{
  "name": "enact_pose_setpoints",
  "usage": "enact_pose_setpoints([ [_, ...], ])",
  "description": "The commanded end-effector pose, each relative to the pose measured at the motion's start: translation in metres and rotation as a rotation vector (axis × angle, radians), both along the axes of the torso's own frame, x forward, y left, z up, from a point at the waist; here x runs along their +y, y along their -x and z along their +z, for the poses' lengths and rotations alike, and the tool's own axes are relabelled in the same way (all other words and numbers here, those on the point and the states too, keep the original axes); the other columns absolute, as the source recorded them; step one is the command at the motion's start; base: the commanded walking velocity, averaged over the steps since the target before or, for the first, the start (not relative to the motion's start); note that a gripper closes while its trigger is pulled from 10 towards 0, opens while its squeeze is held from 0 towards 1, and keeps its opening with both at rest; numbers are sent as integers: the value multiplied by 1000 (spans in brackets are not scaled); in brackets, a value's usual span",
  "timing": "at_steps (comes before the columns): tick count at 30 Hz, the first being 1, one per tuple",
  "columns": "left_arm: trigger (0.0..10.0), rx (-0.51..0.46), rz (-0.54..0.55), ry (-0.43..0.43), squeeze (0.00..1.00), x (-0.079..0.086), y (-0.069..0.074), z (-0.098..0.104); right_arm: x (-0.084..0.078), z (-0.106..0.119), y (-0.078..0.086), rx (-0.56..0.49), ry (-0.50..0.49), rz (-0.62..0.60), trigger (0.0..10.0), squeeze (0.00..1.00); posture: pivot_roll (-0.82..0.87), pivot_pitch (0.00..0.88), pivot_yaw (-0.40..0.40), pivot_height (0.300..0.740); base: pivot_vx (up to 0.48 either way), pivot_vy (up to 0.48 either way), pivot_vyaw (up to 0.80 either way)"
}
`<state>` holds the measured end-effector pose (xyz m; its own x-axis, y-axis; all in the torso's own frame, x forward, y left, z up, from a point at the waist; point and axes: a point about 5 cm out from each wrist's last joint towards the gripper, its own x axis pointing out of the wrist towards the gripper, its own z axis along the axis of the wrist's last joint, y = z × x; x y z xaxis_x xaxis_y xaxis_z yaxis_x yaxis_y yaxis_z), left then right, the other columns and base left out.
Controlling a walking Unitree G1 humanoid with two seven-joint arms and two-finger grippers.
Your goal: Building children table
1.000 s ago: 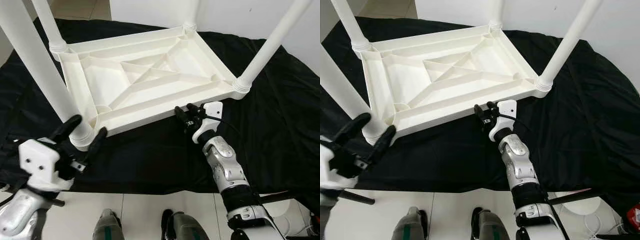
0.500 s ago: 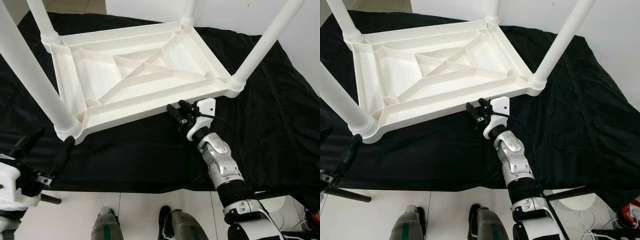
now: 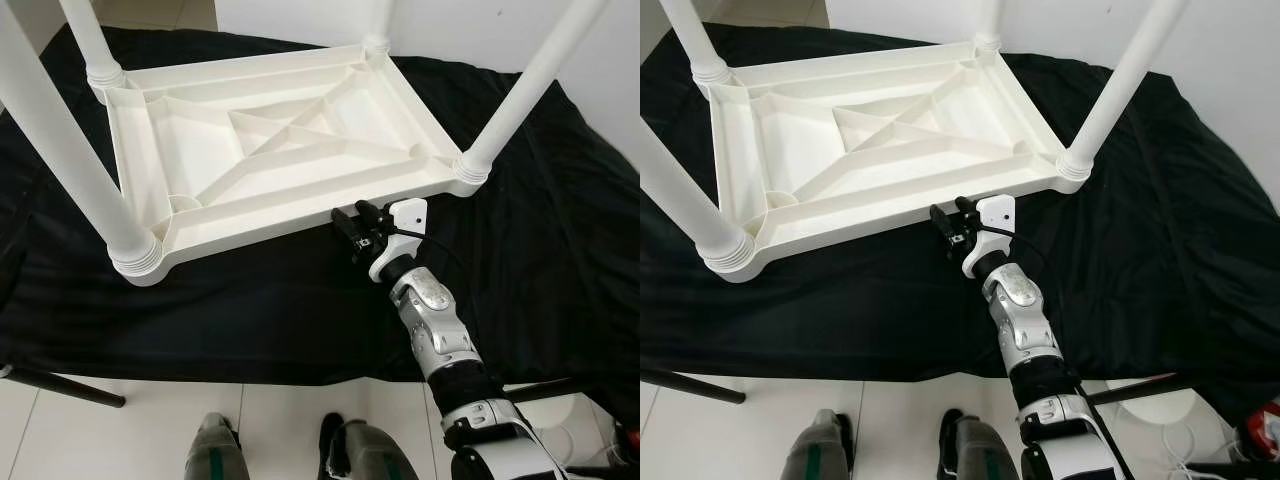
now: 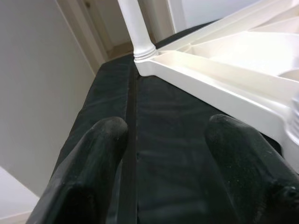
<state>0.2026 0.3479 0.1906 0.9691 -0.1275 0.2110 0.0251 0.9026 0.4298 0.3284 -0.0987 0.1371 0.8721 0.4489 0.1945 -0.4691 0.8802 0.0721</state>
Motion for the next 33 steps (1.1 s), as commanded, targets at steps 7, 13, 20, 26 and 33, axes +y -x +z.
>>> enact_pose_setpoints([
  [7, 10000, -35, -99, 57, 0, -16, -45, -3, -6, -5, 5, 9, 24, -19, 10000, 0, 215, 135, -53, 740, 0, 0, 0],
  [13, 10000, -72, -200, 63, 0, -38, -58, 0, -9, -7, 8, 13, 25, -37, 10000, 0, 187, 139, -42, 740, 0, 0, 0],
  [20, 10000, -100, -455, 121, 0, -105, -58, 4, -16, -13, 16, 31, 24, -68, 10000, 0, 178, 141, -29, 740, 0, 0, 0],
  [26, 10000, -73, -593, 136, 0, -138, -41, -4, -21, -17, 16, 47, 27, -124, 10000, 0, 177, 143, -23, 740, 0, 0, 0],
  [33, 10000, -30, -718, 166, 0, -165, -24, -12, -33, -23, 8, 99, 23, -323, 10000, 0, 170, 134, -11, 740, 0, 0, 0],
])
